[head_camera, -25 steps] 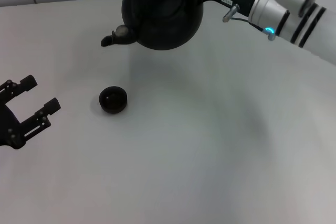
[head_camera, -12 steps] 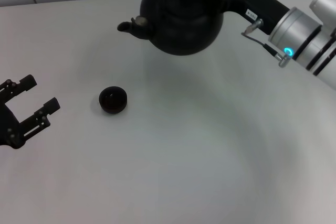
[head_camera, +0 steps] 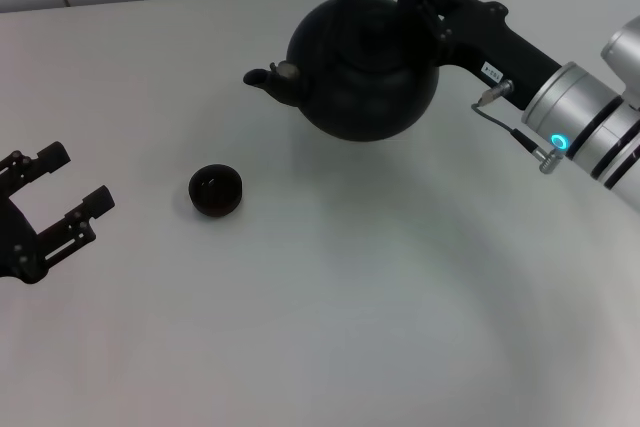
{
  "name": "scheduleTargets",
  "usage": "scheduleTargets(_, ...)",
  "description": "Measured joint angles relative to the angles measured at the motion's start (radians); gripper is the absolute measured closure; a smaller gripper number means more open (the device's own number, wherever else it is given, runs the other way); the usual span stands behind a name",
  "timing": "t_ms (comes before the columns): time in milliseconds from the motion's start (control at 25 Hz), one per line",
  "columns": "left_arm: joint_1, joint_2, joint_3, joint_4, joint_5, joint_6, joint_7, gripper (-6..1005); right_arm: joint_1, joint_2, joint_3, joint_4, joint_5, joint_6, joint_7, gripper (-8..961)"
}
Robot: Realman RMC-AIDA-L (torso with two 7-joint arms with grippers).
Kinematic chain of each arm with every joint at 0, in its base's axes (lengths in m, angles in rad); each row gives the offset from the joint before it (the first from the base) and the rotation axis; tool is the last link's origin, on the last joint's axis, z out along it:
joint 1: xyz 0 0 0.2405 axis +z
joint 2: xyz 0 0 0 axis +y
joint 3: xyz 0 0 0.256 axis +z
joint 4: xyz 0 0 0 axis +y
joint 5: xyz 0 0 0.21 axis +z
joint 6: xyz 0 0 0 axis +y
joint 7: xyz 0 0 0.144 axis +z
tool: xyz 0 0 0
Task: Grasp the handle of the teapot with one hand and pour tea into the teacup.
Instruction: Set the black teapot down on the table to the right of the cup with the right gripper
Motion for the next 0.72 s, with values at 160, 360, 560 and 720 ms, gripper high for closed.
scheduleTargets(160, 0.000, 0.000, 0.000, 0.000, 0.000, 0.002, 0.000, 300, -0.007, 0.000, 0.006, 0.008, 0.000, 0.043, -0.003, 846)
scheduleTargets(360, 0.000, -0.001, 0.000, 0.000, 0.000, 0.003, 0.000, 301, -0.011, 0.001, 0.006, 0.012, -0.001, 0.090, -0.010, 846)
scheduleTargets(560, 0.001, -0.002, 0.000, -0.001, 0.000, 0.003, 0.000, 300, -0.014, 0.002, 0.002, 0.012, -0.003, 0.126, -0.013, 846)
scheduleTargets(720, 0.002, -0.002, 0.001, -0.001, 0.000, 0.003, 0.000, 300, -0.014, 0.002, -0.003, 0.012, -0.006, 0.150, -0.014, 846)
